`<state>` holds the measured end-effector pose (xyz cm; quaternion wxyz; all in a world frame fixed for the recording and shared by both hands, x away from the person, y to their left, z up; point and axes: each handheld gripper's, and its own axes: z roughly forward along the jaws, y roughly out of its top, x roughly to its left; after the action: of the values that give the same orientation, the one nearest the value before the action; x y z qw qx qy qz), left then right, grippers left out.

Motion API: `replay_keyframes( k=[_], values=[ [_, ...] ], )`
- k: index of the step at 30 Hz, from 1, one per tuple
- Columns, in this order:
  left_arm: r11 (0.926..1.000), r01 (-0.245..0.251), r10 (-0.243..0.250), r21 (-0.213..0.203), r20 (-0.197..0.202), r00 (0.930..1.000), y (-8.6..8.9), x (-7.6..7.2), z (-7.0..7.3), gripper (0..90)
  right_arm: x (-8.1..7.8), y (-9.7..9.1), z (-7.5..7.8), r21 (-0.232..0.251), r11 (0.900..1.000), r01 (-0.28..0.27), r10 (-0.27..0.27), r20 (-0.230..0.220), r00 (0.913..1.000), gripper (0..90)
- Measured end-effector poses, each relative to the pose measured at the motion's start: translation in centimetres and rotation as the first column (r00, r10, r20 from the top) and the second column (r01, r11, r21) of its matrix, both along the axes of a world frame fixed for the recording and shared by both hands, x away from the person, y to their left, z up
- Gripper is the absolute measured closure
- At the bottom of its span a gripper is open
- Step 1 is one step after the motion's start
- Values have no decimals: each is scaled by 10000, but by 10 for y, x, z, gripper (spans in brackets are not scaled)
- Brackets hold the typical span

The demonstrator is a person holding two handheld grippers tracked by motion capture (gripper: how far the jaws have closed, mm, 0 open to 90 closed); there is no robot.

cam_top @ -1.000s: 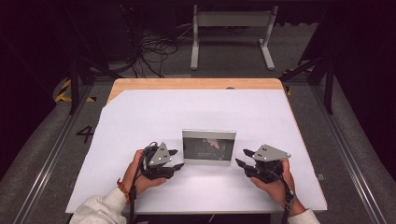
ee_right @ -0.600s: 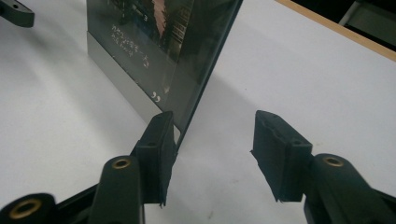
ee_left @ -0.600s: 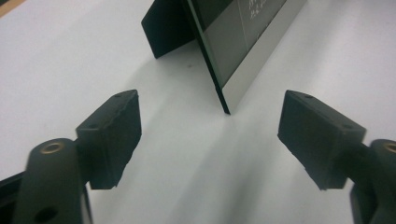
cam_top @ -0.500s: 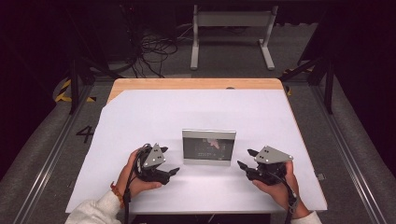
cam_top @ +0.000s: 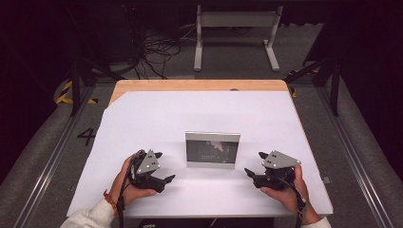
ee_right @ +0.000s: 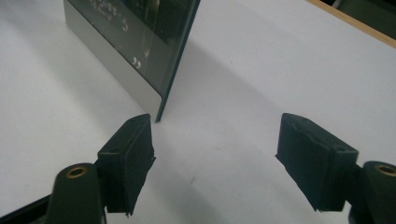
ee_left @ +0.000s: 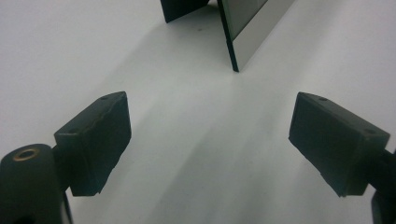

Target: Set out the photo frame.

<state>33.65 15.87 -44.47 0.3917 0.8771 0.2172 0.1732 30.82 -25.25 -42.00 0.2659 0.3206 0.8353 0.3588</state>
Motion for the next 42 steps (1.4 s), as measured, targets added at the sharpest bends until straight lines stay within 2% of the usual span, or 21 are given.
replay_keyframes(
  k=[7, 11, 15, 17, 21, 26, 31, 33, 38, 40, 42],
  values=[
    [10000, -29, 28, 25, 155, 9999, 4, -4, 1, 132, -7, -5, -6, -496, 9986, 158, -153, 103, 9998, 216],
    [9999, -105, 104, 30, 251, 9996, 7, -6, 1, 134, -11, -12, -7, -269, 9996, 94, -87, 239, 9997, 209],
    [9997, -126, 130, -215, 201, 9997, 14, -11, 2, 133, -14, -21, -11, -169, 9993, 319, -314, 289, 9991, 196],
    [9995, -226, 231, -226, 251, 9994, 18, -13, 2, 133, -15, -25, -12, 9, 9994, 355, -355, 319, 9989, 194],
    [9987, -436, 443, -278, 235, 9987, 27, -16, 1, 132, -15, -29, -14, 69, 9988, 493, -494, 251, 9985, 186],
    [9980, -525, 527, -354, 61, 9986, 36, -20, -2, 132, -17, -31, -16, 36, 9989, 457, -457, 222, 9987, 176],
    [9984, -536, 538, -203, 115, 9985, 43, -26, -4, 131, -18, -29, -19, 42, 9994, 339, -340, 274, 9990, 160],
    [9983, -517, 520, -249, 92, 9986, 45, -27, -6, 131, -17, -28, -22, -143, 9995, 282, -278, 267, 9993, 158],
    [9986, -506, 503, -168, -152, 9986, 45, -24, -10, 120, -16, -26, -26, -274, 9993, 242, -239, 105, 9997, 153],
    [9983, -584, 583, -53, -116, 9982, 44, -23, -10, 116, -16, -25, -26, -268, 9993, 256, -252, 135, 9996, 151],
    [9985, -538, 536, -114, -161, 9984, 43, -23, -10, 108, -15, -24, -27, -245, 9994, 240, -238, 95, 9997, 147]
  ],
)
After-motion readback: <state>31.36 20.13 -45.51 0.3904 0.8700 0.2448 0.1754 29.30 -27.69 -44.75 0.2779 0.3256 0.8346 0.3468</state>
